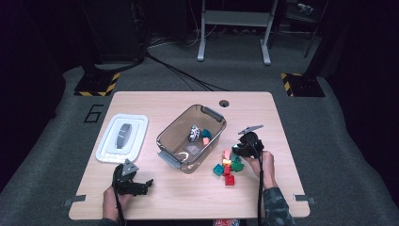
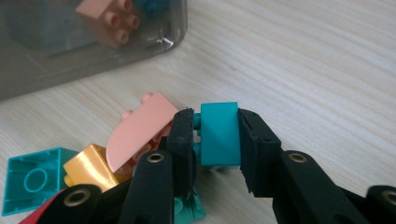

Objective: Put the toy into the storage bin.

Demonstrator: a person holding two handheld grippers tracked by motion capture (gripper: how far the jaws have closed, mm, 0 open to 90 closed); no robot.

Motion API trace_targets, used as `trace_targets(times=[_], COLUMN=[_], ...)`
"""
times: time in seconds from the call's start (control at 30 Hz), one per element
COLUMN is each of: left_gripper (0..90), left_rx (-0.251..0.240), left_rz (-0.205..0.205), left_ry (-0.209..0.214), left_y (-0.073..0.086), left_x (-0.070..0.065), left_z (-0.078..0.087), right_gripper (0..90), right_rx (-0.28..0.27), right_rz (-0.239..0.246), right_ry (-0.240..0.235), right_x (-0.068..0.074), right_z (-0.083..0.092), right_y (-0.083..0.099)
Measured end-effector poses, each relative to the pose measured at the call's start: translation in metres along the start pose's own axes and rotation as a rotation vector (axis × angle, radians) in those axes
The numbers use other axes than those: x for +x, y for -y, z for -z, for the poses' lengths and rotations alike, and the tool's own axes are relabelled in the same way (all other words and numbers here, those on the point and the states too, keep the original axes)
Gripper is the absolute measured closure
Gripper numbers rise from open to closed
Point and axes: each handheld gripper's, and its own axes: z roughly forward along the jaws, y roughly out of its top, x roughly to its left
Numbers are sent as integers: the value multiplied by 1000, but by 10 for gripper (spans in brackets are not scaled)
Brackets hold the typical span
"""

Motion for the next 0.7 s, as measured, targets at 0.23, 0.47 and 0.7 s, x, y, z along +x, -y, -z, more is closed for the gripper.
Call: trace_targets(times=[0.23, 0.47, 0.7], left_gripper=[35, 35, 35], left_rx=[0, 1, 1], left_rz=[1, 3, 3], left_ry=[1, 2, 4], left_y=[0, 0, 0], left_x=[0, 0, 1], left_z=[0, 0, 0], right_gripper=[683, 684, 686], right_rx=[-58, -91, -116], right_rz=[-7, -33, -1], right_ry=[9, -4, -13], right_x=[0, 0, -1], right_z=[11, 21, 32], right_y=[-3, -8, -14])
